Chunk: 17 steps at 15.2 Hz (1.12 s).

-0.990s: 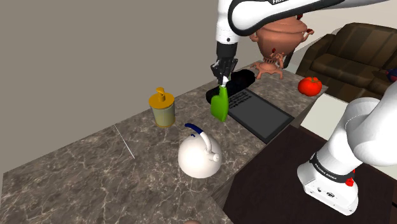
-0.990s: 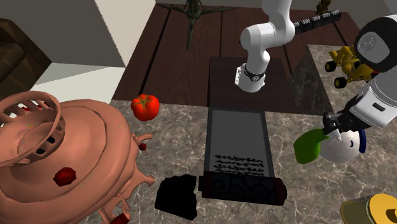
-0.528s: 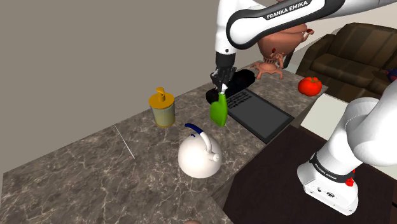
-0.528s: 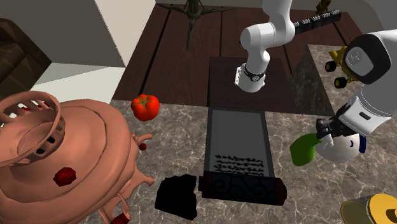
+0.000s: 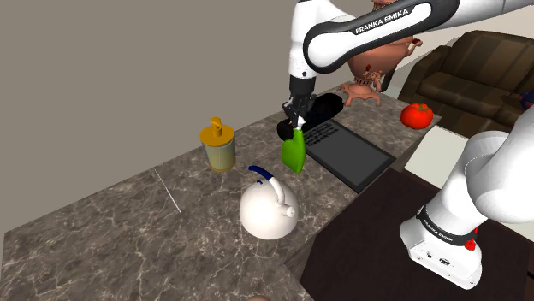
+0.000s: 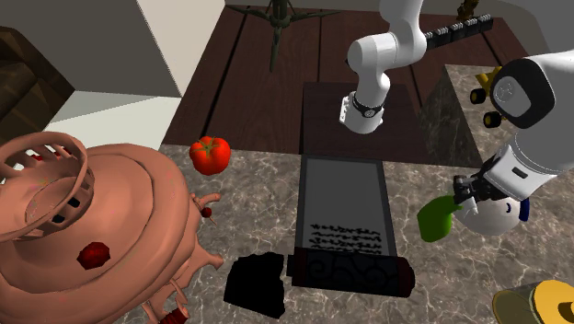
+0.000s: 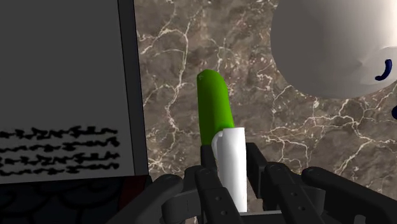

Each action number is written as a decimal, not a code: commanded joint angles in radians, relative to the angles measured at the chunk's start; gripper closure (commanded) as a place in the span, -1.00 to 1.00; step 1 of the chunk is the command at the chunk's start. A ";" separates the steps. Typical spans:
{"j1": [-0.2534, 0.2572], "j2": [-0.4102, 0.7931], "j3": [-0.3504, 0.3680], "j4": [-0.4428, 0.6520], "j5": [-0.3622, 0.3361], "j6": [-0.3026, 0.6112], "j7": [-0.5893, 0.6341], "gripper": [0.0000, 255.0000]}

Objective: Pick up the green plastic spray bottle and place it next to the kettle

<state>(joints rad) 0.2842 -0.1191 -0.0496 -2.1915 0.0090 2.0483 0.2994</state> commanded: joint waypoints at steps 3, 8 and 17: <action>0.000 0.000 0.000 0.000 0.000 0.000 0.000 -1.00; 0.000 0.000 0.000 0.000 0.000 0.000 0.000 -1.00; 0.000 -0.031 0.000 0.096 -0.002 -0.127 0.002 -1.00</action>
<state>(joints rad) 0.2836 -0.1503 -0.0497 -2.0960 0.0068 1.9222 0.3009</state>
